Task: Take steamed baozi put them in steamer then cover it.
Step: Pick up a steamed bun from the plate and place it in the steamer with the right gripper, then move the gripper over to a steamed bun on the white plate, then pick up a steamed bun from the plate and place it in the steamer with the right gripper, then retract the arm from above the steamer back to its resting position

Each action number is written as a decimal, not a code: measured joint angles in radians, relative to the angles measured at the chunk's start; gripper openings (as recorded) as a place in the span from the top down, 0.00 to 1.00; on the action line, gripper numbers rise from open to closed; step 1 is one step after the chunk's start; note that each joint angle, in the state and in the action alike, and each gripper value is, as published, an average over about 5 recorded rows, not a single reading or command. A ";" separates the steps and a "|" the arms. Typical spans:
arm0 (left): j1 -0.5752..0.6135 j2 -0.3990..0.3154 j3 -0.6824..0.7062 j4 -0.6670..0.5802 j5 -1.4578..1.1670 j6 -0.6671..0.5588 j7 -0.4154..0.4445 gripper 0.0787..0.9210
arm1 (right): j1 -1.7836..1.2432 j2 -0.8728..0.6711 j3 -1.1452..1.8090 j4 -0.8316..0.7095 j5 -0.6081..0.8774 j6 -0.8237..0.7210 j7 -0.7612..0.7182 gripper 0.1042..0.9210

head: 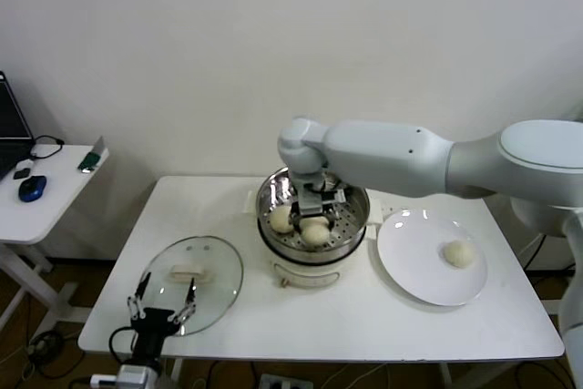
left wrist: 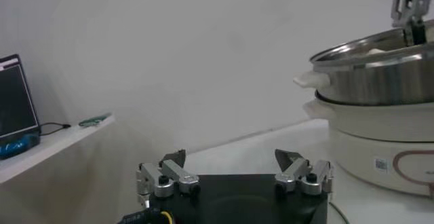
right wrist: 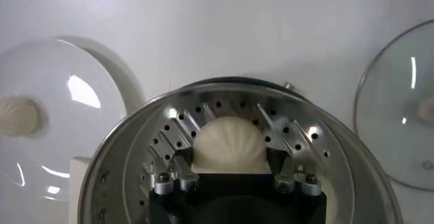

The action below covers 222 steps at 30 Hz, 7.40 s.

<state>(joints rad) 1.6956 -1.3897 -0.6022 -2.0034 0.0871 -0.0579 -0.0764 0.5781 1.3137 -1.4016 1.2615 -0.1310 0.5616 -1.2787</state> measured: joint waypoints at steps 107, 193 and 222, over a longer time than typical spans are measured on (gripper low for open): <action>-0.007 0.029 0.010 -0.003 0.019 0.009 0.000 0.12 | -0.541 -0.486 0.570 -0.565 -0.062 -0.571 0.113 0.25; -0.009 0.052 0.083 -0.012 -0.004 -0.001 0.010 0.12 | 0.104 -0.035 -0.402 -0.322 1.002 -0.863 0.296 0.14; -0.057 0.061 0.069 -0.011 -0.012 0.033 0.001 0.12 | 0.133 -0.394 -0.120 -0.118 1.008 -0.743 0.488 0.12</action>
<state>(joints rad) 1.6385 -1.3289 -0.5332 -2.0149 0.0749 -0.0249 -0.0759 0.7112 0.9202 -1.5221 1.1432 0.8770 -0.1813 -0.7911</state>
